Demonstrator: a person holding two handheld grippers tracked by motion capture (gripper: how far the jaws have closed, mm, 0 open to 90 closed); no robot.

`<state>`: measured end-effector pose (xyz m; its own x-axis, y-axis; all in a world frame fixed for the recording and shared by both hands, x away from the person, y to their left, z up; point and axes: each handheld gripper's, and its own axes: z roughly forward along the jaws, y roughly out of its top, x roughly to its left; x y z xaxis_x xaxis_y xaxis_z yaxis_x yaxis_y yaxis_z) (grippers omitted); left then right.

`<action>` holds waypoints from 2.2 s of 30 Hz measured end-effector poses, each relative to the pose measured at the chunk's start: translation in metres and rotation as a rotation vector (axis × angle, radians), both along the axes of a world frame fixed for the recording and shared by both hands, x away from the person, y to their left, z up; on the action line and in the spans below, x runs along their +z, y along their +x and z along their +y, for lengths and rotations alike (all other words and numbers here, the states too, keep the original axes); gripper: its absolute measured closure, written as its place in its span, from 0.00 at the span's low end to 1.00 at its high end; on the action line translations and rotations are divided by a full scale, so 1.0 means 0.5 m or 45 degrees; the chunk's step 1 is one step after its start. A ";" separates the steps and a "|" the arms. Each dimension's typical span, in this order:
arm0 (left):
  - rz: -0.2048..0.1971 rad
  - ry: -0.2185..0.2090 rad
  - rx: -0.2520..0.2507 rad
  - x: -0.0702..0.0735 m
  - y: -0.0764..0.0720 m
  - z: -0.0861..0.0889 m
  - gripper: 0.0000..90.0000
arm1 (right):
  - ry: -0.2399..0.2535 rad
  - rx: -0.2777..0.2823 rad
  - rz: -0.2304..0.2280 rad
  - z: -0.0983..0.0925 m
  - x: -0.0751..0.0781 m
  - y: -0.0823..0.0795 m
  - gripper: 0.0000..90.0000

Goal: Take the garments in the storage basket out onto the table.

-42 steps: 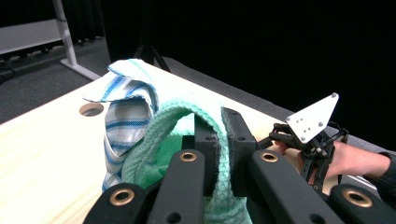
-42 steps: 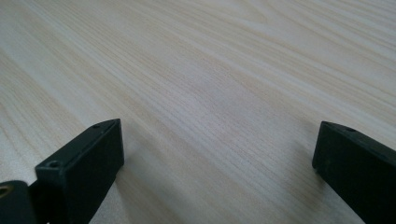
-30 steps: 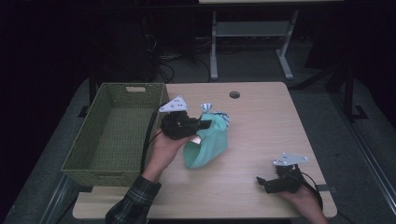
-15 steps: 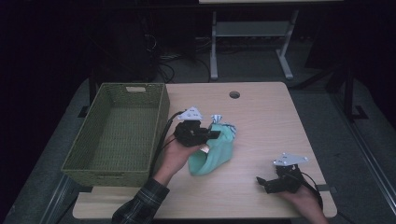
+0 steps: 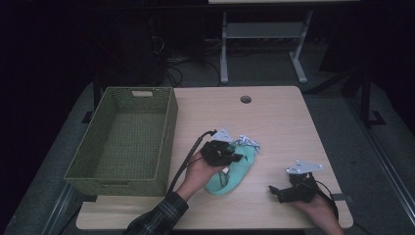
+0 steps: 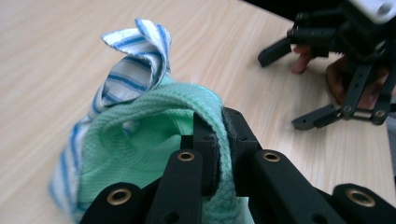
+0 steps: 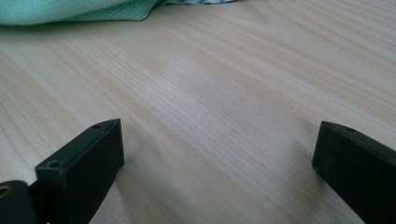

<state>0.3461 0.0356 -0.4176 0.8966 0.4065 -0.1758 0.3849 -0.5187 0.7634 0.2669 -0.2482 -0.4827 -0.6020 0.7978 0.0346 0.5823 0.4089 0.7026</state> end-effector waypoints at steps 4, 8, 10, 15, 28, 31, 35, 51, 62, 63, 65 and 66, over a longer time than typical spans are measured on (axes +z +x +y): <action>0.022 0.029 -0.012 -0.020 -0.001 -0.013 0.93 | 0.000 0.001 -0.001 0.000 0.000 0.000 0.02; 0.033 0.074 -0.033 -0.041 -0.003 -0.032 0.91 | 0.000 0.000 -0.001 0.000 0.000 0.000 0.02; 0.041 0.100 -0.042 -0.051 -0.003 -0.037 0.91 | 0.000 0.000 -0.001 0.000 0.000 0.000 0.02; 0.064 0.135 -0.055 -0.075 -0.007 -0.052 0.87 | -0.001 0.000 0.000 0.000 0.000 0.000 0.02; -0.063 0.042 0.010 0.024 -0.014 0.016 0.57 | 0.002 -0.004 0.006 0.000 0.000 -0.001 0.02; -0.085 0.061 0.029 0.037 -0.016 0.037 0.71 | 0.002 -0.003 0.006 0.000 0.000 -0.001 0.02; -0.065 0.125 0.108 0.031 -0.022 0.081 0.92 | 0.002 -0.003 0.006 0.001 0.000 -0.001 0.02; -0.031 0.374 0.215 -0.069 -0.023 0.101 0.99 | 0.000 -0.004 0.004 0.000 0.000 -0.001 0.02; 0.021 0.371 0.127 -0.075 -0.064 0.107 0.99 | -0.002 -0.008 0.004 -0.001 0.000 0.000 0.02; 0.021 0.369 0.116 -0.075 -0.069 0.107 0.99 | -0.003 -0.006 0.005 -0.001 0.001 0.000 0.03; 0.032 0.369 0.097 -0.074 -0.077 0.107 0.99 | -0.010 0.002 0.017 -0.001 0.005 0.001 0.07; 0.033 0.373 0.084 -0.074 -0.080 0.106 0.99 | -0.014 0.008 0.021 -0.001 0.007 0.002 0.07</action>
<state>0.3063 0.0888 -0.4545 0.8631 0.5009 -0.0650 0.4429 -0.6887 0.5740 0.2681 -0.2486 -0.4792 -0.6065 0.7943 0.0360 0.5913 0.4203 0.6883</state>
